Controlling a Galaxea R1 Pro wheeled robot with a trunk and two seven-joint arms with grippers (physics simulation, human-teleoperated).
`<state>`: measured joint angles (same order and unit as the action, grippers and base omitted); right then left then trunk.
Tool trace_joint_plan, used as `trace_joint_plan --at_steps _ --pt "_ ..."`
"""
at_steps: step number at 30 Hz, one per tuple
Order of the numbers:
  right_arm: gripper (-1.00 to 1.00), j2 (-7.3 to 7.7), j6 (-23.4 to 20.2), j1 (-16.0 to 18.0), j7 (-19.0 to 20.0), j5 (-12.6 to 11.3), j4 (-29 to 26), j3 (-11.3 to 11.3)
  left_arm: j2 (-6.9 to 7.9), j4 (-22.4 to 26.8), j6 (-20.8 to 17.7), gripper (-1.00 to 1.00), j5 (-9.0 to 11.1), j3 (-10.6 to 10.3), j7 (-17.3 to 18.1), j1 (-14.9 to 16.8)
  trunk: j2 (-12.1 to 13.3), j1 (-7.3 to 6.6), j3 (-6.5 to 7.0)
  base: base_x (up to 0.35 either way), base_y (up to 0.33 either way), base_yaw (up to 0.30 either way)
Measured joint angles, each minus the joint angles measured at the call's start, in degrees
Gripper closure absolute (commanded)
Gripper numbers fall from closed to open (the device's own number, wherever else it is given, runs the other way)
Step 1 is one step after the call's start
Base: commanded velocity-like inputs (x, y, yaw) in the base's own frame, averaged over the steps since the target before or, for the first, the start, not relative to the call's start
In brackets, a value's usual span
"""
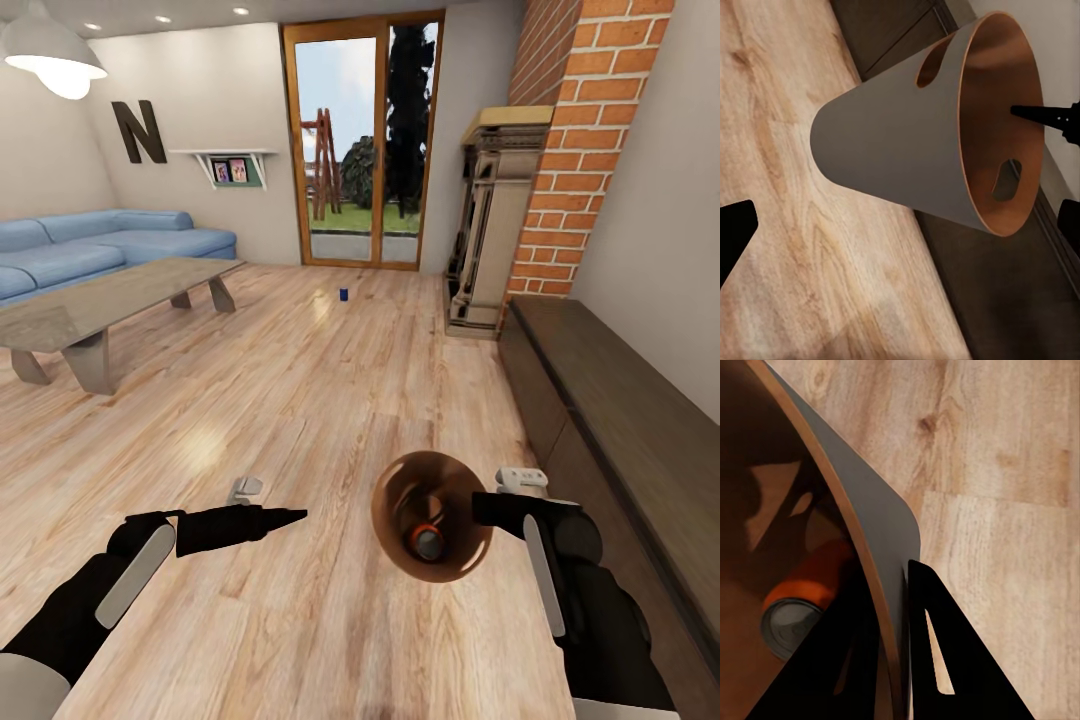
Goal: Put the three can of soda from the living room inside the tash can in the kitchen.
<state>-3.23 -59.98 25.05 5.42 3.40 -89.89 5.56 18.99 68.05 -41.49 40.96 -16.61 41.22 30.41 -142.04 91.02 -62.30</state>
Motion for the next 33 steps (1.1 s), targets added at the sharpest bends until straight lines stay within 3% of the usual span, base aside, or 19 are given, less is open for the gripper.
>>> trace_joint_plan --at_steps 17,23,33 --pt "1.0 0.0 0.0 0.04 0.04 0.04 0.0 -0.02 0.0 0.01 0.08 -1.0 0.0 0.0 0.0 0.0 0.0 0.0 0.0 0.0 0.0 0.214" --pt "1.0 -0.01 0.0 0.0 0.04 0.0 0.0 -0.02 0.0 0.02 2.8 -1.0 0.34 -0.04 -0.04 0.0 0.0 0.0 0.0 0.0 0.0 0.255" --pt "1.0 -0.02 0.0 0.02 0.04 0.01 0.0 -0.02 0.04 0.07 3.01 -1.0 0.23 -0.05 -0.01 0.0 0.0 0.0 0.0 0.0 0.0 0.255"
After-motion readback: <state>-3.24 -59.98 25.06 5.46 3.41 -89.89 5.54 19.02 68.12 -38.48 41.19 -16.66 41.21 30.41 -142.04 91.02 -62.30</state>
